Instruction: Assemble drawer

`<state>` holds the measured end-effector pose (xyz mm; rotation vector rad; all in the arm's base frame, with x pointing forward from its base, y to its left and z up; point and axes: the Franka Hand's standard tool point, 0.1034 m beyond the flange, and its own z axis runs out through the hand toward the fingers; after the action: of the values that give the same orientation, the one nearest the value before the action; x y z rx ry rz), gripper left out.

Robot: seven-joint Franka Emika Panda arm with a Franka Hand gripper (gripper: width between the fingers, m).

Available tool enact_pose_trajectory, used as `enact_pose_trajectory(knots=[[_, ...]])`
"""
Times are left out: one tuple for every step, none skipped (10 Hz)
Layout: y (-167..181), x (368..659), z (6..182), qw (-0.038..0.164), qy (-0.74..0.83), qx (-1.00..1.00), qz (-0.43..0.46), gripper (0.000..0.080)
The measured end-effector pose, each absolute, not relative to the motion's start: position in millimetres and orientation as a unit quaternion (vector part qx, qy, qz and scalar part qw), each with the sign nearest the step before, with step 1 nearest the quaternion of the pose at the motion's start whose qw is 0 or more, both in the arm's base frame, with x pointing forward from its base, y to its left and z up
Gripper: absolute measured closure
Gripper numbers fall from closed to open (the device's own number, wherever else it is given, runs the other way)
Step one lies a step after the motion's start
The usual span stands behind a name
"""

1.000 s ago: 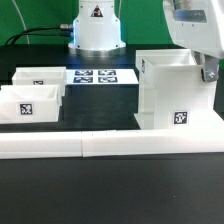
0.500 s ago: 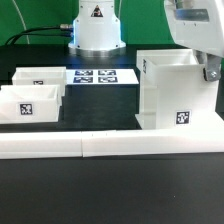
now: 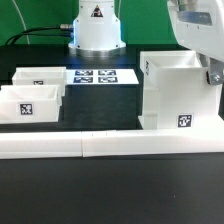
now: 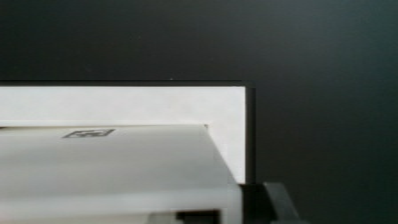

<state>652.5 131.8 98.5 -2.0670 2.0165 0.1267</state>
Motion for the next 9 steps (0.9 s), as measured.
enact_pose_trajectory(knots=[[131.7, 652.9, 98.7, 0.126, 0.691, -0.711, 0.042, 0.0757], [131.7, 653.5, 99.3, 0.127, 0.690, -0.712, 0.041, 0.0665], [131.7, 653.8, 99.8, 0.127, 0.689, -0.712, 0.041, 0.0526], [131.7, 654.0, 100.4, 0.128, 0.688, -0.713, 0.040, 0.0390], [131.7, 654.3, 100.9, 0.128, 0.688, -0.714, 0.040, 0.0220], [131.7, 654.6, 101.3, 0.128, 0.687, -0.714, 0.039, 0.0220], [131.8, 654.7, 101.4, 0.129, 0.687, -0.714, 0.039, 0.0172], [131.8, 654.7, 101.8, 0.129, 0.681, -0.720, 0.038, 0.0154], [128.0, 651.4, 106.6, 0.129, 0.625, -0.769, 0.036, 0.0154]])
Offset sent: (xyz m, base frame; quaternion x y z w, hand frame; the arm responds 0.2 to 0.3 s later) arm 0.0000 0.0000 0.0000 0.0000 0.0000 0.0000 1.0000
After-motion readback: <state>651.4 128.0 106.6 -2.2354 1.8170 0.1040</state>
